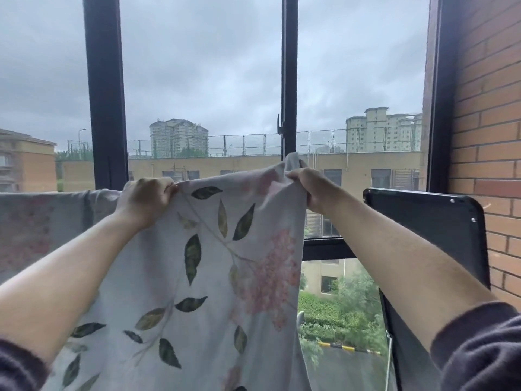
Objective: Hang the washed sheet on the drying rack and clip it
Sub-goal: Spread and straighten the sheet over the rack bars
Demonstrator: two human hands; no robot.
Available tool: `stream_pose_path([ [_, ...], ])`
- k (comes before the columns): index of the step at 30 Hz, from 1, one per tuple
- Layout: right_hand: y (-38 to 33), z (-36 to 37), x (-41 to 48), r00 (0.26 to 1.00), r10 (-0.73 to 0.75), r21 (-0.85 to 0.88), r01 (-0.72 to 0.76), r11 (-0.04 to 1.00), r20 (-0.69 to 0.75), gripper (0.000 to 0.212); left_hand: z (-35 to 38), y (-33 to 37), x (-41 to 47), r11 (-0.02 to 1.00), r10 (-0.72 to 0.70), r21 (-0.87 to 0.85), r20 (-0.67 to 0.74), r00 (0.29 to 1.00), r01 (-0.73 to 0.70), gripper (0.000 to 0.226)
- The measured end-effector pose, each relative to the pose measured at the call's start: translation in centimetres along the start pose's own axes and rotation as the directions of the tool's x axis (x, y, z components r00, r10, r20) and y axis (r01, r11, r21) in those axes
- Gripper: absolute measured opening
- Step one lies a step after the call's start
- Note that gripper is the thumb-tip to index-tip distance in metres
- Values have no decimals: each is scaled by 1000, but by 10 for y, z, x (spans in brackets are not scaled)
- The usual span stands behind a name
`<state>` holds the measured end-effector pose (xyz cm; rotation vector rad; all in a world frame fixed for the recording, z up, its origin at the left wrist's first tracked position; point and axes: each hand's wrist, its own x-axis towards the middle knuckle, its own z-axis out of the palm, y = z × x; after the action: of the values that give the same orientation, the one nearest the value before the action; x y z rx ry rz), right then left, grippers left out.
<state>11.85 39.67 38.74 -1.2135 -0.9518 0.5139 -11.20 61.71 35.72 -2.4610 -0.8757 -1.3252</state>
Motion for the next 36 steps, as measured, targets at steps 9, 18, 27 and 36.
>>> stream_pose_path([
  [9,22,61,-16,950,114,-206,-54,977,290,26,-11,-24,-2,917,-377,109,-80,923,384,23],
  [18,26,48,1,980,193,-368,-159,916,56,12,5,31,-4,999,-46,-2,145,988,47,27],
  [27,34,-18,1,947,319,-280,-295,914,46,26,32,61,-3,990,125,-72,63,990,-120,33],
  [36,132,-52,10,928,290,-238,-235,943,235,30,42,62,-5,994,107,-29,64,992,-106,32],
])
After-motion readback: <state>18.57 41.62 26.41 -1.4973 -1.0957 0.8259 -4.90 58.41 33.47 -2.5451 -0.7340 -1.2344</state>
